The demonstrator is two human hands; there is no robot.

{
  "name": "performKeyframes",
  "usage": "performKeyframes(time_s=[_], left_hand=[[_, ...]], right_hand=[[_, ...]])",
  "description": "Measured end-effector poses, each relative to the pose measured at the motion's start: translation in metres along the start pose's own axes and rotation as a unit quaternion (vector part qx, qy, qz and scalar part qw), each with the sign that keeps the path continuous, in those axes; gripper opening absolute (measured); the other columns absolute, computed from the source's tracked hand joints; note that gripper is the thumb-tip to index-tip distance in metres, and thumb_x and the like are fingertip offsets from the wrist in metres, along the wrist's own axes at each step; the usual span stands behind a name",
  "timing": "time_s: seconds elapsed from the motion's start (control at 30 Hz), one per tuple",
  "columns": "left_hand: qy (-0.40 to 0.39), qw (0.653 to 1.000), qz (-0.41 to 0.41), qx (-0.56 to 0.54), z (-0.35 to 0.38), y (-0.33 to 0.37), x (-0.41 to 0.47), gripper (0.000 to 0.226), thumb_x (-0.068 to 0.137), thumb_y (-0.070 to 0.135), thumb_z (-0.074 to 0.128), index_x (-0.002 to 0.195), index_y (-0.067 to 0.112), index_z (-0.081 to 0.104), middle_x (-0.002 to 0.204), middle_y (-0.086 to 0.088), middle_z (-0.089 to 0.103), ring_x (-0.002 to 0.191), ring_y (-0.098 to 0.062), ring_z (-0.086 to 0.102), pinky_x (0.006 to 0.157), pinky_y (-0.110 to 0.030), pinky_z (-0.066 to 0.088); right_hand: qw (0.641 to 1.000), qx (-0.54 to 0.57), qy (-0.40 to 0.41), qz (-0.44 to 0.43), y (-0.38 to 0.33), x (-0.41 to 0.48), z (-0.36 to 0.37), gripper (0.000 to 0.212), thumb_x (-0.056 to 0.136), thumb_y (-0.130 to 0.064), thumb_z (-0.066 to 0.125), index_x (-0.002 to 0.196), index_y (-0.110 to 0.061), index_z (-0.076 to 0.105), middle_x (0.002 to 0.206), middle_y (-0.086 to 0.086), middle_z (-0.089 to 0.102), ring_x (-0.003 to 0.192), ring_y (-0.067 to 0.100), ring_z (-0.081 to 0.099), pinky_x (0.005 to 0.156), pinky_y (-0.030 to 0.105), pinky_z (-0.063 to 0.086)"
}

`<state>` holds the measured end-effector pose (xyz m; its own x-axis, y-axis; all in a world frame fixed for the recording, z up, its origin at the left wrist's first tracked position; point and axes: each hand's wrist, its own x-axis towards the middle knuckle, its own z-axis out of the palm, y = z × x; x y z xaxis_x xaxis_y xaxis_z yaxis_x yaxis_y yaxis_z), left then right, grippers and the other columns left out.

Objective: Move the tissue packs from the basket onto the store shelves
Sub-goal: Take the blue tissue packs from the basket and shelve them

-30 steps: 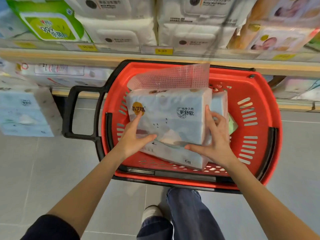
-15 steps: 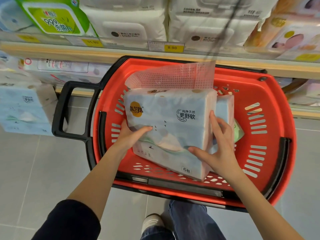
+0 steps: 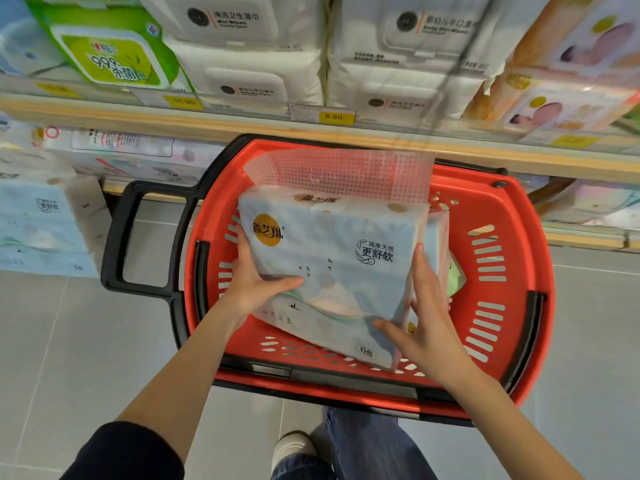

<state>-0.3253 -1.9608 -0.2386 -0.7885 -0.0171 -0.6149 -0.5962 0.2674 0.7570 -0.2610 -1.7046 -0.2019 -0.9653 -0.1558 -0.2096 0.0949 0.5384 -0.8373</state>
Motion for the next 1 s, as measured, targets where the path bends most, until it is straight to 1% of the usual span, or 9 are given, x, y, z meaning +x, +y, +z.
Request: performKeyframes(time_s=[0.07,0.17,0.23,0.37,0.5,0.6,0.73,0.9,1.0], left_hand=[[-0.017,0.999,0.004,0.029,-0.005,0.009,-0.008,0.136,0.042,0.04,0.091,0.129,0.065,-0.011,0.151,0.009,0.022,0.139,-0.014,0.024,0.111,-0.047,0.029],[-0.043,0.997,0.029,0.061,-0.012,0.023,-0.023,0.139,0.057,0.027,0.087,0.138,0.044,-0.025,0.143,0.023,-0.004,0.133,-0.001,-0.004,0.111,-0.033,0.009],[-0.047,0.993,0.054,0.098,-0.018,0.034,-0.034,0.134,0.063,0.019,0.084,0.14,0.04,-0.024,0.135,0.021,0.005,0.123,0.002,0.001,0.109,-0.035,0.012],[-0.054,0.985,0.089,0.136,-0.027,0.06,-0.064,0.131,0.063,0.024,0.083,0.138,0.045,-0.023,0.129,0.009,0.016,0.111,0.004,0.009,0.104,-0.032,0.016],[-0.018,0.979,0.138,0.152,-0.042,0.09,-0.094,0.132,0.058,0.038,0.084,0.137,0.048,-0.021,0.132,0.013,0.011,0.119,0.006,0.008,0.11,-0.035,0.015],[-0.01,0.977,0.155,0.145,-0.062,0.121,-0.118,0.13,0.053,0.048,0.082,0.137,0.052,-0.018,0.138,0.007,0.018,0.133,-0.009,0.016,0.111,-0.038,0.024],[0.035,0.964,0.199,0.173,-0.091,0.18,-0.158,0.126,0.062,0.028,0.084,0.142,0.041,-0.012,0.122,0.004,0.025,0.113,-0.005,0.023,0.094,-0.025,0.025],[0.071,0.946,0.263,0.174,-0.13,0.259,-0.211,0.123,0.058,0.021,0.086,0.142,0.041,-0.001,0.121,0.003,0.031,0.116,-0.006,0.028,0.093,-0.023,0.029],[0.079,0.937,0.295,0.172,-0.153,0.314,-0.252,0.124,0.053,0.029,0.088,0.138,0.048,0.0,0.125,0.003,0.031,0.118,-0.006,0.028,0.094,-0.025,0.029]], right_hand=[[0.999,0.034,0.0,0.01,-0.007,0.003,-0.007,0.106,0.074,-0.042,0.07,0.142,-0.045,-0.011,0.154,-0.024,0.001,0.145,0.01,0.001,0.113,0.056,0.023],[0.999,0.041,0.014,0.01,-0.018,0.01,-0.023,0.116,0.067,-0.044,0.075,0.141,-0.045,-0.014,0.154,-0.027,-0.002,0.145,0.008,0.005,0.111,0.057,0.027],[0.999,0.032,0.005,0.015,-0.03,0.015,-0.037,0.125,0.061,-0.046,0.079,0.139,-0.047,-0.02,0.156,-0.018,-0.007,0.146,0.012,0.001,0.113,0.056,0.023],[1.0,0.007,-0.026,0.012,-0.06,0.015,-0.069,0.134,0.061,-0.018,0.084,0.136,-0.046,-0.024,0.144,-0.04,-0.019,0.143,0.001,0.0,0.113,0.049,0.027],[0.999,-0.04,-0.016,-0.016,-0.105,0.011,-0.097,0.133,0.06,-0.012,0.084,0.137,-0.035,-0.022,0.147,-0.028,-0.013,0.131,-0.024,0.001,0.11,0.014,0.02],[0.997,-0.056,-0.014,-0.048,-0.145,0.005,-0.118,0.129,0.059,-0.016,0.086,0.139,-0.033,-0.015,0.141,-0.046,-0.014,0.127,-0.028,-0.003,0.101,-0.004,0.009],[0.995,-0.052,0.003,-0.085,-0.211,-0.004,-0.15,0.124,0.054,-0.042,0.079,0.141,-0.047,-0.01,0.145,-0.044,-0.003,0.137,-0.015,0.005,0.11,0.011,0.016],[0.993,-0.03,0.034,-0.109,-0.3,-0.026,-0.198,0.127,0.057,-0.021,0.087,0.142,-0.049,-0.003,0.146,-0.043,0.004,0.139,-0.007,0.014,0.111,0.042,0.032],[0.99,-0.02,0.051,-0.126,-0.361,-0.044,-0.228,0.122,0.055,-0.038,0.085,0.136,-0.059,-0.004,0.15,-0.034,0.01,0.14,0.004,0.024,0.108,0.049,0.035]])
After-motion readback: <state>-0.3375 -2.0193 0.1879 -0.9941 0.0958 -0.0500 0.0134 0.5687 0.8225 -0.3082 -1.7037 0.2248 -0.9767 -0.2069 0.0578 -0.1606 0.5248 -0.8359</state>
